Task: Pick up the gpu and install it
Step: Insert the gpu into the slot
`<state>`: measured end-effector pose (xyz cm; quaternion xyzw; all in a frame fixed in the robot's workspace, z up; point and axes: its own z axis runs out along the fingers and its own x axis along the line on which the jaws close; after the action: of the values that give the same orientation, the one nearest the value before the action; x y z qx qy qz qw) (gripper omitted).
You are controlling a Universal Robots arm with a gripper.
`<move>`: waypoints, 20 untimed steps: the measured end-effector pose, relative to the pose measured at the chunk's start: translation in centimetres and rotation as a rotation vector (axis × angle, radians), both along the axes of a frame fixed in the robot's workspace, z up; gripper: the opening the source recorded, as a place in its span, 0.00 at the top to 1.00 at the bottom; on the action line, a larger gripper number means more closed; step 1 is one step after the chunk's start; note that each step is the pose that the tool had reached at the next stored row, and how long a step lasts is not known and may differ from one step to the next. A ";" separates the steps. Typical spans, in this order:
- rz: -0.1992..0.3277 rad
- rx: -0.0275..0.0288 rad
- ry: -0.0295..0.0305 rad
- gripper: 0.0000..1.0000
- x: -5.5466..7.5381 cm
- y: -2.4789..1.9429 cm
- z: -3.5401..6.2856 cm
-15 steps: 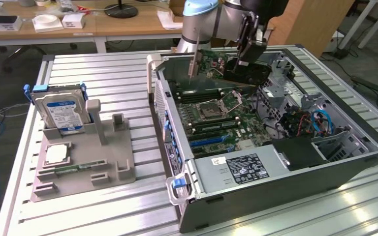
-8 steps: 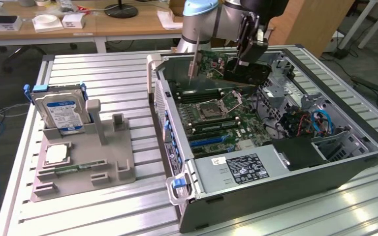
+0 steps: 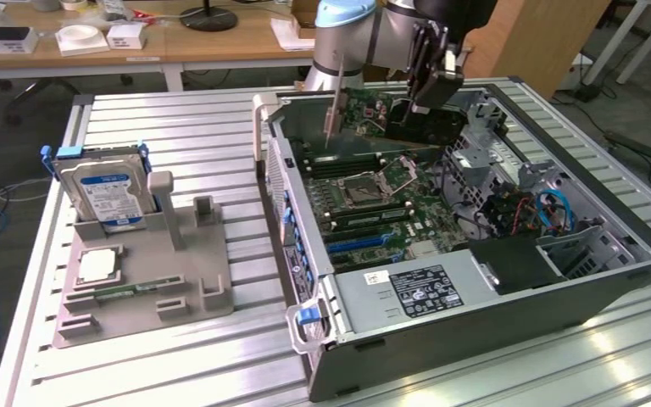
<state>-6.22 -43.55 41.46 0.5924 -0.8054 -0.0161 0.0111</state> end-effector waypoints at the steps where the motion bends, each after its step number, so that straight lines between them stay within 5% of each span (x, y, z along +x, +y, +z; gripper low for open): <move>1: 0.005 0.0000 0.0000 0.73 0.0 0.00 0.00; 20: 0.088 0.0000 -0.0001 0.73 0.0 0.00 0.00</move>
<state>-6.23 -43.56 41.46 0.6274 -0.7785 -0.0155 0.0117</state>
